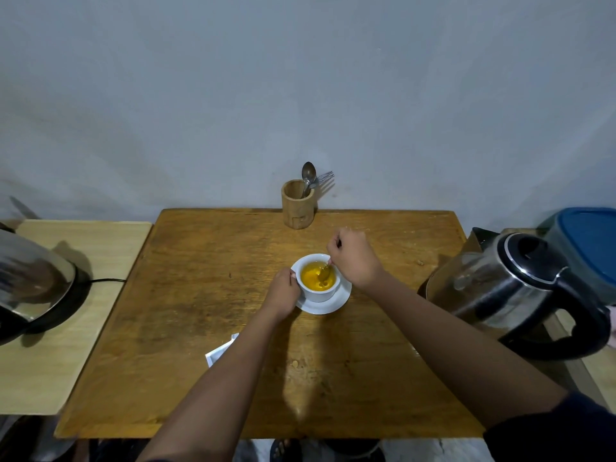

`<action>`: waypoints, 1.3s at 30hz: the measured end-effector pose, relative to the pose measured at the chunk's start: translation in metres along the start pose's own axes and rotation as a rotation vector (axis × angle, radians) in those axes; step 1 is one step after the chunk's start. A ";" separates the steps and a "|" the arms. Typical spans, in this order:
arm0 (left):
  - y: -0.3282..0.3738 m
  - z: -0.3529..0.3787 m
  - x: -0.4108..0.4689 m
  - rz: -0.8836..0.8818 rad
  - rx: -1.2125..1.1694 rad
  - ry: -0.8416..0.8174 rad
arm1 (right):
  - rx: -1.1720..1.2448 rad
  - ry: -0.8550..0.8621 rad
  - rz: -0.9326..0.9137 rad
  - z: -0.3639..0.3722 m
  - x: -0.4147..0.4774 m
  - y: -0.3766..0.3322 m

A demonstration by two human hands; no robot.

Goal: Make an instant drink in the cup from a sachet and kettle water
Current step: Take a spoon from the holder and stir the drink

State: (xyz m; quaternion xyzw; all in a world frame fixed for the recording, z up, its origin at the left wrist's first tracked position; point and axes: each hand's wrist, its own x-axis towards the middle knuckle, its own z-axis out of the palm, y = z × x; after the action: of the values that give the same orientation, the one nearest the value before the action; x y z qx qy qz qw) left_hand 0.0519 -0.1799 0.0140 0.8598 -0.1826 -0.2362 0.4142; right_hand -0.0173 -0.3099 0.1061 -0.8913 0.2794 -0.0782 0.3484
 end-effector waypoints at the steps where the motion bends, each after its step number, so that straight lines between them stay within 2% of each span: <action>1: 0.000 0.000 0.000 0.002 0.000 0.002 | -0.013 0.004 -0.006 0.001 -0.001 -0.001; 8: -0.002 0.000 0.000 0.001 0.001 -0.006 | 0.069 0.017 -0.017 0.007 -0.002 -0.001; 14: -0.004 0.000 0.001 0.005 -0.007 -0.021 | 0.170 -0.126 -0.075 0.006 -0.004 -0.006; 20: -0.002 -0.001 0.000 0.006 0.000 -0.021 | -0.009 -0.329 -0.128 -0.008 -0.004 -0.011; 24: -0.003 -0.002 0.001 0.026 -0.008 -0.028 | -0.211 -0.353 -0.193 -0.014 -0.006 -0.010; 29: -0.004 -0.004 0.001 0.038 -0.021 -0.043 | -0.350 -0.351 -0.332 -0.008 -0.008 -0.006; 35: -0.005 -0.004 0.003 0.022 -0.039 -0.069 | -0.255 -0.290 -0.415 0.000 -0.010 0.000; 39: -0.006 -0.005 0.004 0.028 -0.057 -0.082 | -0.202 -0.323 -0.484 0.001 -0.011 -0.006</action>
State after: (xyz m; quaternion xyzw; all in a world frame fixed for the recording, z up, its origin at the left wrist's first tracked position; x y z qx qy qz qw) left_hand 0.0585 -0.1747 0.0111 0.8347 -0.2046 -0.2705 0.4338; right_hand -0.0234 -0.3001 0.1097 -0.9630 0.0063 0.0118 0.2691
